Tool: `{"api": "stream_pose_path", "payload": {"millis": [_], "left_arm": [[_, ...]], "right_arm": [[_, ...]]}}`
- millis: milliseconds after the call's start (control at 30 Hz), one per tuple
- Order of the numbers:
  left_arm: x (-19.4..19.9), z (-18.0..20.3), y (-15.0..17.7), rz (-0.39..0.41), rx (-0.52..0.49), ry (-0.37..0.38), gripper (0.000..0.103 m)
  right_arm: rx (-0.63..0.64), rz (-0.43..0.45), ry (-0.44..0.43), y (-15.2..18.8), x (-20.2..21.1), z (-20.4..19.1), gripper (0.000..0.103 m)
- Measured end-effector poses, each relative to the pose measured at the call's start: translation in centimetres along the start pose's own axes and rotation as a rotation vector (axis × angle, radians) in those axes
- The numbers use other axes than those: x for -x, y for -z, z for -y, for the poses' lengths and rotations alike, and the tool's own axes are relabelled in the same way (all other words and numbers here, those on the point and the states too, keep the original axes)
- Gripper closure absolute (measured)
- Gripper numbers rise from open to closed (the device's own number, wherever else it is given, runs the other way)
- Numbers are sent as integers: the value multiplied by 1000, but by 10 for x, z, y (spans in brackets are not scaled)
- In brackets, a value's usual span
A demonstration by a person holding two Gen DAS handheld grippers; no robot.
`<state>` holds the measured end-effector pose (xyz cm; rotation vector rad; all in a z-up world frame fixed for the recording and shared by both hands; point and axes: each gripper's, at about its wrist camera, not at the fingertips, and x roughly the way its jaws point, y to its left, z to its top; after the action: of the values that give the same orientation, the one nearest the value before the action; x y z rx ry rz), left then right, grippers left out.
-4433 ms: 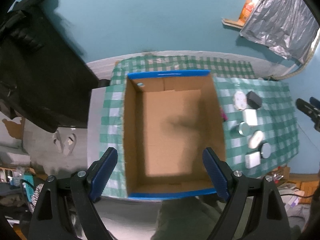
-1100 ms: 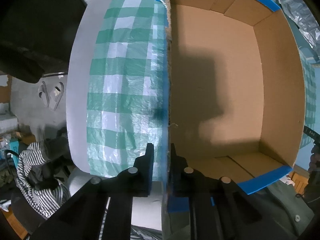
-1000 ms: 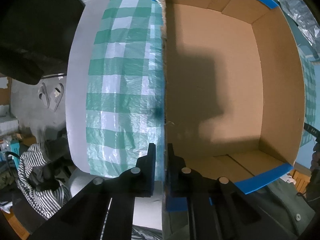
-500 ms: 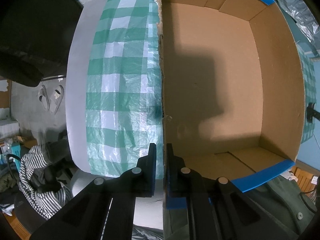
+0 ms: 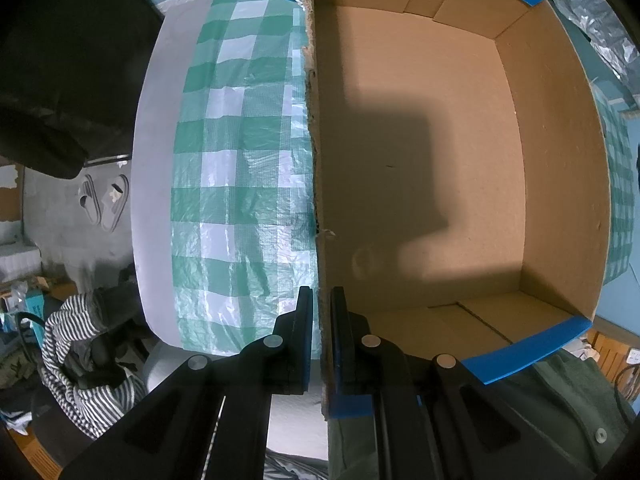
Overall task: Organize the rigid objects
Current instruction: 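Carry the silver puck into the box and release it with the right gripper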
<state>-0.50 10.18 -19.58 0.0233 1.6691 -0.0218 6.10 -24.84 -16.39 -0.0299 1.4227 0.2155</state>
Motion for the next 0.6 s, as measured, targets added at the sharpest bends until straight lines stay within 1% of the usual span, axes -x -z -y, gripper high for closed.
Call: {"api": "stream_pose_path", "payload": {"millis": [67,300,600], "left_arm": [[1,0,0,2,-5,-3,97],[2,-1,0,2,-5,6,97],[0,2,0,-3,-8,-5,97]], "right_arm": [[31,6,-7,-5,7,-9,41],[146,34,-35,-41,17,-56,41],[291,40,-36,-74,9,-116,41]]}}
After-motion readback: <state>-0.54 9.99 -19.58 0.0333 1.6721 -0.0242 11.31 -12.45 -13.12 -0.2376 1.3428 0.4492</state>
